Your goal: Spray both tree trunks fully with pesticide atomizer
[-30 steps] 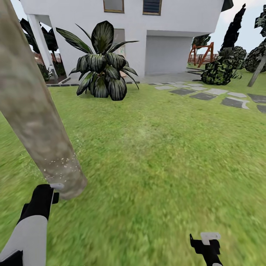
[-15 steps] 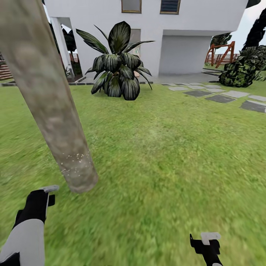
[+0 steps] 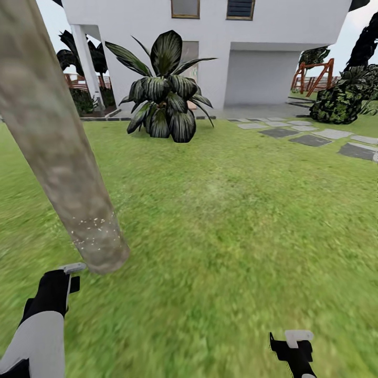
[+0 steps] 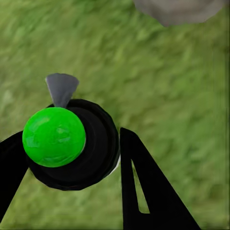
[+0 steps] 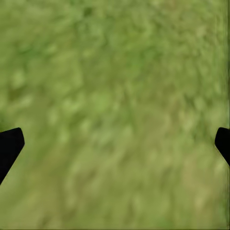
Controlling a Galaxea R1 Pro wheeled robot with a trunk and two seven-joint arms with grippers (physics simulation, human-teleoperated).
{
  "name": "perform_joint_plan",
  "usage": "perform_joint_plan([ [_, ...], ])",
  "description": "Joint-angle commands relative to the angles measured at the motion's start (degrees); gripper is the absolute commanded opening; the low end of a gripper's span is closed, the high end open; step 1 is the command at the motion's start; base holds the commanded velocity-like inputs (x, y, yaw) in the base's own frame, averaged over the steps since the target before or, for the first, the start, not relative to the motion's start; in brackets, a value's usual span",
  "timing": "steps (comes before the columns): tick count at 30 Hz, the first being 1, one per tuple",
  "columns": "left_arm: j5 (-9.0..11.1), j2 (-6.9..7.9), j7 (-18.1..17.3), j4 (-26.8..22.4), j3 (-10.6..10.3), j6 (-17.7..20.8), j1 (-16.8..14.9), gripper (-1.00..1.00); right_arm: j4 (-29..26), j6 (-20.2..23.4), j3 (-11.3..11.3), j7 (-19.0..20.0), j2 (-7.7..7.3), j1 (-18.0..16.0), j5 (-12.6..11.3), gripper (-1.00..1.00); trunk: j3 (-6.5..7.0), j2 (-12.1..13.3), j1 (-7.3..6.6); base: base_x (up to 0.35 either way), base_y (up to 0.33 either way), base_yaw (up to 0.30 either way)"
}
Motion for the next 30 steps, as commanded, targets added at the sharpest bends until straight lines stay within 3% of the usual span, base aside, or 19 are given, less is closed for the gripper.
perform_joint_plan([
  [1, -0.5, -0.06, -0.5, 0.0, 0.1, -1.6, -0.1, -1.0, 0.0, -0.1, 0.5, -0.1, 0.0, 0.0, -0.5, 1.0, -0.05, 0.0, -0.01, -0.124, -0.241, 0.0],
  [3, -0.5, -0.46, -0.7, 0.5, 0.2, -4.5, -0.1, -1.0, -0.1, -0.1, 0.4, -0.1, -0.06, 0.0, -0.6, 1.0, -0.05, 0.0, -0.01, -0.22, -0.192, 0.0],
  [6, -0.6, -0.97, -1.3, 0.8, 0.0, -5.8, 0.0, -1.0, -0.1, -0.1, 0.4, -0.1, -0.15, 0.0, -0.6, 1.0, -0.05, 0.0, -0.01, -0.287, -0.143, 0.0],
  [9, -1.0, -0.37, -6.7, 0.8, -1.8, -6.8, 2.2, -1.0, -0.1, -0.1, 0.4, -0.1, -0.23, 0.0, -0.5, 1.0, -0.05, 0.0, -0.01, -0.305, -0.129, 0.0],
  [10, -1.1, 0.36, -10.0, 0.8, -3.5, -9.2, 3.7, -1.0, -0.1, -0.1, 0.5, 0.0, -0.25, 0.0, -0.5, 1.0, -0.05, 0.0, -0.01, -0.306, -0.128, 0.0],
  [12, -1.3, 3.25, -19.4, 0.9, -8.5, -17.1, 7.0, -1.0, -0.5, -0.1, 1.1, 0.0, -0.24, 0.0, -0.1, 1.0, -0.05, 0.0, -0.01, -0.307, -0.128, 0.0],
  [14, -2.7, 6.1, -27.9, 1.3, -14.7, -20.6, 9.1, -1.0, -1.5, 0.0, 5.3, 0.3, -0.11, 0.0, 3.1, 1.0, -0.05, 0.0, -0.01, -0.306, -0.127, 0.0],
  [16, -3.5, 8.32, -35.3, 1.8, -20.0, -25.1, 9.7, -1.0, -6.3, 0.3, 10.7, 2.2, 0.13, 0.0, 8.5, 1.0, -0.05, 0.0, -0.01, -0.283, -0.124, 0.0],
  [18, -4.1, 9.34, -43.2, 1.8, -23.0, -28.8, 9.8, -1.0, -12.5, 3.6, 13.2, 9.0, 0.34, 0.0, 12.9, 1.0, -0.05, 0.0, -0.01, -0.166, -0.061, 0.0],
  [19, -4.9, 9.65, -47.3, 1.7, -24.0, -30.1, 9.8, -1.0, -16.0, 7.5, 13.8, 14.9, 0.43, 0.0, 14.4, 1.0, -0.05, 0.0, -0.01, -0.068, -0.024, 0.0],
  [21, -8.3, 9.87, -53.6, 1.4, -25.8, -31.3, 9.8, -1.0, -22.2, 15.1, 14.3, 26.8, 0.5, 0.0, 15.6, 1.0, -0.05, 0.0, -0.01, -0.026, -0.009, 0.0],
  [23, -11.3, 9.79, -56.4, 1.4, -27.1, -31.6, 9.8, -1.0, -25.5, 17.9, 14.4, 32.7, 0.52, -0.1, 15.9, 1.0, -0.05, 0.0, -0.01, -0.009, -0.003, 0.0],
  [25, -13.9, 9.4, -59.6, 1.3, -30.1, -31.8, 9.6, -1.0, -29.3, 19.5, 14.5, 38.5, 0.53, -0.3, 16.0, 1.0, -0.05, 0.0, -0.01, -0.003, -0.001, 0.0],
  [27, -14.6, 9.21, -61.6, 1.3, -33.9, -31.8, 9.4, -1.0, -31.6, 19.9, 14.5, 42.8, 0.53, -0.7, 16.1, 1.0, -0.05, 0.0, -0.01, -0.001, 0.0, 0.0],
  [30, -14.9, 8.96, -62.7, 1.3, -37.6, -31.8, 9.3, -1.0, -33.5, 20.0, 14.5, 45.8, 0.51, -1.3, 16.1, 1.0, -0.05, 0.0, -0.01, 0.0, 0.0, 0.0],
])
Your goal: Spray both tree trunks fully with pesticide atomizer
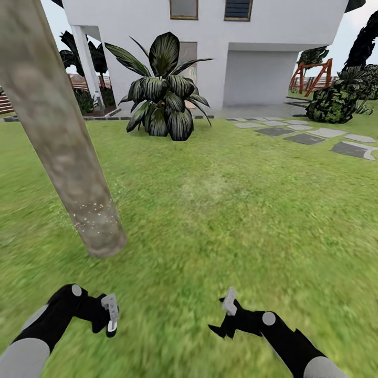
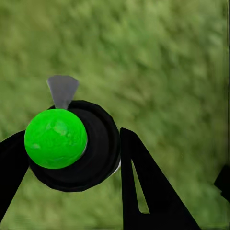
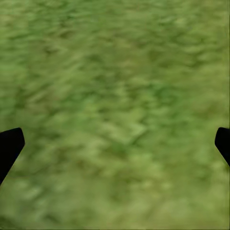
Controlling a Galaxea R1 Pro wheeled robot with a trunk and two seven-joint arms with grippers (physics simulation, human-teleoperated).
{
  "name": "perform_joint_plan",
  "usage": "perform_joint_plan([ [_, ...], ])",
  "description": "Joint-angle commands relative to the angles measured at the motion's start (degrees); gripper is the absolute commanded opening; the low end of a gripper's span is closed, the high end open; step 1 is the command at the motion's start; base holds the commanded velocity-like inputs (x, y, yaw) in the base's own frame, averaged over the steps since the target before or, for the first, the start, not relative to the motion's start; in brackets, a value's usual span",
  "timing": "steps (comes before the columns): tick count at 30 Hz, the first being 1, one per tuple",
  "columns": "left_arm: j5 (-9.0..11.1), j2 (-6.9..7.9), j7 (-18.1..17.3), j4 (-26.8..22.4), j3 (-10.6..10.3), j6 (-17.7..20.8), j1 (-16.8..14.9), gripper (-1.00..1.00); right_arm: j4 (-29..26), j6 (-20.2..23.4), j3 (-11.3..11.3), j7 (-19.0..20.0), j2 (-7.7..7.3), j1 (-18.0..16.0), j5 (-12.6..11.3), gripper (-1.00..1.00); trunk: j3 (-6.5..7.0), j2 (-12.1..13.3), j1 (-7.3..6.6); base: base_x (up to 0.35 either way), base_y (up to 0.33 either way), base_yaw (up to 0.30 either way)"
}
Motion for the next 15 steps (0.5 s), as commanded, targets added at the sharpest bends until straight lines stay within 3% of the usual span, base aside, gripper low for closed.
perform_joint_plan([
  [1, -0.2, -0.09, -0.4, 0.0, -0.3, 0.6, 0.0, -1.0, -0.2, -0.3, 0.1, 0.2, 0.0, -0.1, 0.6, 1.0, -0.05, 0.0, -0.01, 0.0, 0.0, 0.0],
  [5, -0.2, -0.73, -0.4, 0.4, -0.7, 0.6, 0.2, -1.0, -0.8, 0.3, 0.2, 0.4, 0.38, -0.2, 0.7, 1.0, -0.05, 0.0, -0.01, 0.0, 0.0, 0.0],
  [7, -0.6, -2.0, -0.3, 0.5, -1.8, 0.8, 0.2, -1.0, -1.8, 0.9, 0.3, 0.5, 2.28, -0.3, 1.5, 1.0, -0.05, 0.0, -0.01, 0.0, 0.0, 0.0],
  [8, -0.9, -2.5, -0.2, 0.5, -3.1, 0.8, 0.2, -1.0, -2.0, 1.5, 0.3, 0.5, 3.34, -0.3, 3.4, -1.0, -0.05, 0.0, -0.01, 0.0, 0.0, 0.0],
  [11, -1.0, -3.12, 0.0, 0.5, -6.0, 0.8, 0.1, -1.0, -2.8, 2.2, 0.3, 0.8, 4.98, -0.3, 9.1, -1.0, -0.05, 0.0, -0.01, 0.0, 0.0, 0.0],
  [15, -1.0, -4.51, 0.0, 0.4, -6.5, 0.6, -0.2, -1.0, -3.3, 2.3, 0.3, 1.5, 7.44, -0.3, 10.3, -1.0, -0.05, 0.0, -0.01, 0.0, 0.0, 0.0],
])
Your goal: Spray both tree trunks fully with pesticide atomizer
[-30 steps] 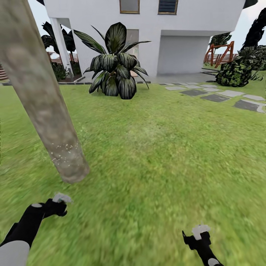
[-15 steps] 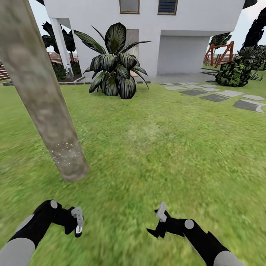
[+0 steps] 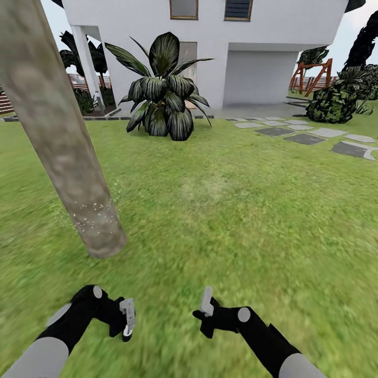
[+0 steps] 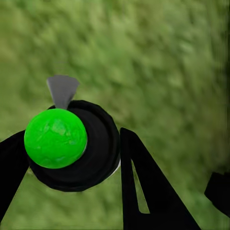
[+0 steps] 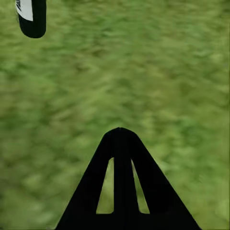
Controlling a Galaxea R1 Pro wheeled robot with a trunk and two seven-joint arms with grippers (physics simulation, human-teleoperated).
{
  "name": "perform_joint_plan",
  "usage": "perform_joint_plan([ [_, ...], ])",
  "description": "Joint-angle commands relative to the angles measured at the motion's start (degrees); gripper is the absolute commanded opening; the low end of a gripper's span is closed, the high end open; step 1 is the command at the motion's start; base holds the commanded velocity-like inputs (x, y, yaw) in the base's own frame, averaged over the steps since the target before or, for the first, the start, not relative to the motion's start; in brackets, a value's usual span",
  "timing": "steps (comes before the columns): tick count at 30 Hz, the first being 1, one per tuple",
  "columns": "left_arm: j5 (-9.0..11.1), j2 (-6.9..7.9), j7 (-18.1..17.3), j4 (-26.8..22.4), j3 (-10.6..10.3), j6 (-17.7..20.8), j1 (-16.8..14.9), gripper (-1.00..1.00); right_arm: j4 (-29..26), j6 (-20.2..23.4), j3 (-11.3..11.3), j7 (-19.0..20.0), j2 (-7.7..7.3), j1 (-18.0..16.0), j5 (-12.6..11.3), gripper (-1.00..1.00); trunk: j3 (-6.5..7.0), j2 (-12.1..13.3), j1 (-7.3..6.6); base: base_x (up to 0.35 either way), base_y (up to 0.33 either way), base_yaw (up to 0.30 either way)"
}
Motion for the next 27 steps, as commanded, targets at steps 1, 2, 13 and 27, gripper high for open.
perform_joint_plan([
  [1, 0.0, -0.52, -0.3, -0.1, -0.2, 0.6, -0.1, -1.0, 0.0, -0.5, 0.0, 1.3, 0.2, 0.0, 0.7, -1.0, -0.05, 0.0, -0.01, 0.0, 0.0, 0.0],
  [2, 0.0, -1.06, -0.3, -0.1, -0.2, 0.5, -0.1, -1.0, -0.1, -0.5, 0.0, 2.9, 0.33, -0.1, 0.7, -1.0, -0.05, 0.0, -0.01, 0.0, 0.0, 0.0],
  [13, 0.3, -5.49, -0.3, 0.1, -7.8, -2.7, -0.2, -1.0, -0.1, -0.5, 0.0, 10.6, 0.62, -2.5, 0.7, -1.0, -0.05, 0.0, -0.01, 0.0, 0.0, 0.0],
  [27, -0.1, -9.57, -0.7, 0.1, -8.5, -5.0, -0.2, -1.0, -1.1, -0.7, 0.0, 10.6, 1.64, -2.5, 0.6, -1.0, -0.05, 0.0, -0.01, 0.0, 0.0, 0.0],
])
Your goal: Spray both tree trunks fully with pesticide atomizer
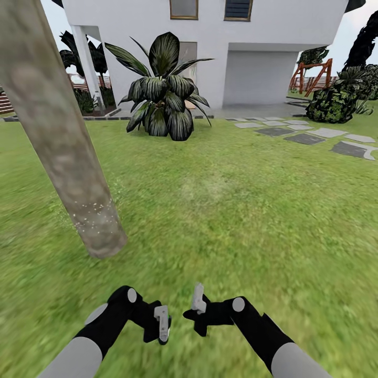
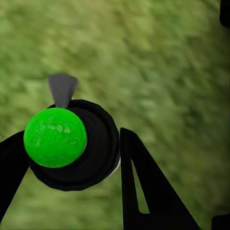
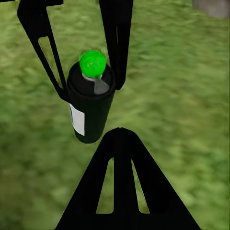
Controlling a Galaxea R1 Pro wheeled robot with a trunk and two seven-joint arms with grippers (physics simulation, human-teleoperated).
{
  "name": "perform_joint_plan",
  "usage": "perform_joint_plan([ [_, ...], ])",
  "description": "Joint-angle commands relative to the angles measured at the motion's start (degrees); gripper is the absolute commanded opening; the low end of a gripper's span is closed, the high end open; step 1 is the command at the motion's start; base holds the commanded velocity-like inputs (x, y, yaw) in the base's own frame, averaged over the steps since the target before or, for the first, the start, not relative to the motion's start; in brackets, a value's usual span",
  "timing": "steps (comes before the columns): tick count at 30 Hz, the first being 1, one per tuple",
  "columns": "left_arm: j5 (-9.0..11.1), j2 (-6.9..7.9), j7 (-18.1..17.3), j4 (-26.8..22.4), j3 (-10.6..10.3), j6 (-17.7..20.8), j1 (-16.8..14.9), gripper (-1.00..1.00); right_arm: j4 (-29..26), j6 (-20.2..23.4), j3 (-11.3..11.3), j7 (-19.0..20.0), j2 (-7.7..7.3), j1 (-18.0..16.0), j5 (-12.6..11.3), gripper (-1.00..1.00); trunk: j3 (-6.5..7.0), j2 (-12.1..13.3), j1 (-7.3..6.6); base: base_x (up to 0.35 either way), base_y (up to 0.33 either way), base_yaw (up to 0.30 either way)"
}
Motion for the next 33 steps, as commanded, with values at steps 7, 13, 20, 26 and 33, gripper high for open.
perform_joint_plan([
  [7, -0.2, -0.14, 0.2, -0.2, 0.0, 0.3, -0.2, -1.0, -1.0, -0.5, 0.0, 0.0, 1.02, 0.0, 0.6, -1.0, -0.05, 0.0, -0.01, 0.0, 0.0, 0.0],
  [13, 0.1, -0.15, 0.2, -0.1, 0.1, 0.2, -0.2, -1.0, -1.3, -0.5, 0.0, 0.0, 1.38, 0.0, 0.6, -1.0, -0.05, 0.0, -0.01, 0.0, 0.0, 0.0],
  [20, 1.8, -0.59, -0.1, 0.0, 0.4, -3.3, -0.2, -1.0, -1.2, -0.5, 0.0, 0.0, 1.39, 0.0, 0.7, -1.0, -0.05, 0.0, -0.01, 0.0, 0.0, 0.0],
  [26, 3.6, -0.7, -0.1, 1.9, 0.4, -4.6, -0.2, -1.0, -1.2, -0.5, 0.0, 0.0, 1.39, 0.0, 0.7, -1.0, -0.05, 0.0, -0.01, 0.0, 0.0, 0.0],
  [33, 5.2, -0.81, 0.2, 2.0, 0.5, -4.7, -0.3, -1.0, -1.2, -0.5, 0.0, 0.0, 1.39, 0.0, 0.7, -1.0, -0.05, 0.0, -0.01, 0.0, 0.0, 0.0],
])
